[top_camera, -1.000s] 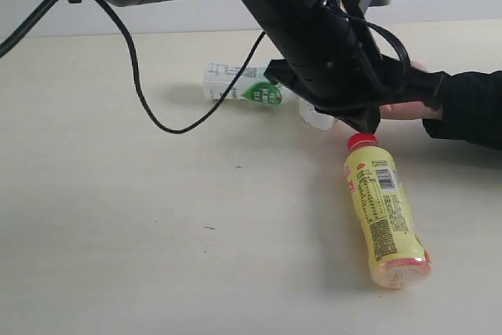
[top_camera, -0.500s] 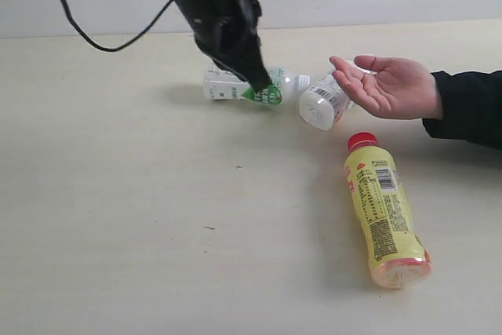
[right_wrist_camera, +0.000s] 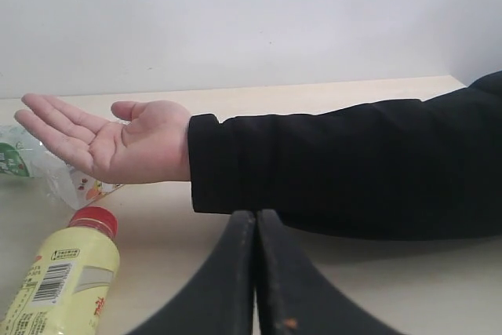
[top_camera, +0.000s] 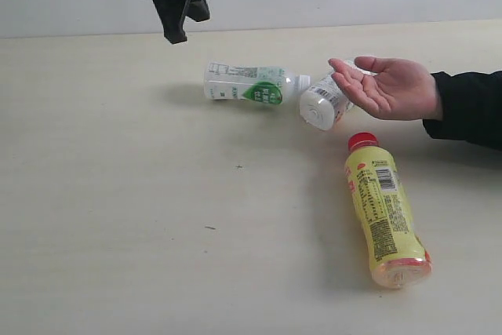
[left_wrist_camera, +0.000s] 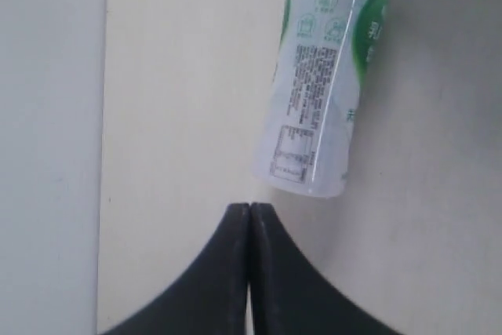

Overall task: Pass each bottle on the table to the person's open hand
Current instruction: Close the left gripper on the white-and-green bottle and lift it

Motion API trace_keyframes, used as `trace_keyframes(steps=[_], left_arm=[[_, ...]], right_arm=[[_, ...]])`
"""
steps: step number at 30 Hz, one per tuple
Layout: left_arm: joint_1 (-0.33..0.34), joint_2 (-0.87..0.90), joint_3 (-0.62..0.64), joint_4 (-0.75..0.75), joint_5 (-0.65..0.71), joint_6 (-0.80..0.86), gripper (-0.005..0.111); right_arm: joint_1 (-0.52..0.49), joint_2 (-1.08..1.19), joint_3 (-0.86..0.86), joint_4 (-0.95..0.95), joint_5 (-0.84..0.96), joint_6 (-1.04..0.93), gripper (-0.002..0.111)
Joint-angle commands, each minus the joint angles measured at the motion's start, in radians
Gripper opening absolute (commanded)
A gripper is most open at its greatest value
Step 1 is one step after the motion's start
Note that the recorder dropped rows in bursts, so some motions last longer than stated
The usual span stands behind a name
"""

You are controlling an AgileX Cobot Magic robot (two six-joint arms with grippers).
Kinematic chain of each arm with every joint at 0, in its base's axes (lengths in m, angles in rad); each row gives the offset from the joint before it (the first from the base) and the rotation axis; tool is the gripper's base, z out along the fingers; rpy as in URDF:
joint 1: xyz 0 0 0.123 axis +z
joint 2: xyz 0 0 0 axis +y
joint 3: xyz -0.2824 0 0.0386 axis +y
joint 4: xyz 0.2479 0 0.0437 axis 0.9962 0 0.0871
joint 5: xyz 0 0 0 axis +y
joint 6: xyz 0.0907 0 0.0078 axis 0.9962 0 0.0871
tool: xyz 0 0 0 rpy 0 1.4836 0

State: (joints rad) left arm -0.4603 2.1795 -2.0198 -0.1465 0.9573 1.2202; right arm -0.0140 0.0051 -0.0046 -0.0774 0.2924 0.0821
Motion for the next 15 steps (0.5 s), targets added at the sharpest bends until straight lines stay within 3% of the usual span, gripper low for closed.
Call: trace_keyframes(steps=[1,5,9,12,15], left_arm=[[-0.027,0.137,-0.209,0.013,0.135,0.012,0.0],[-0.03,0.244,-0.364,0.009,0.2,0.006,0.0],[-0.03,0.279,-0.403,0.01,0.191,0.013,0.002],[-0.03,0.286,-0.403,0.012,0.2,0.025,0.02],[-0.03,0.292,-0.403,0.012,0.212,0.032,0.056]], right_arm=[[-0.003,-0.005,0.005,-0.001,-0.008,-0.002,0.0],[-0.003,-0.005,0.005,-0.001,-0.008,-0.002,0.0],[-0.003,-0.005,0.005,-0.001,-0.008,-0.002,0.0],[-0.003,-0.005,0.005,-0.001,-0.008,-0.002,0.0],[0.0,-0.005,0.005,-0.001,-0.01,-0.002,0.0]])
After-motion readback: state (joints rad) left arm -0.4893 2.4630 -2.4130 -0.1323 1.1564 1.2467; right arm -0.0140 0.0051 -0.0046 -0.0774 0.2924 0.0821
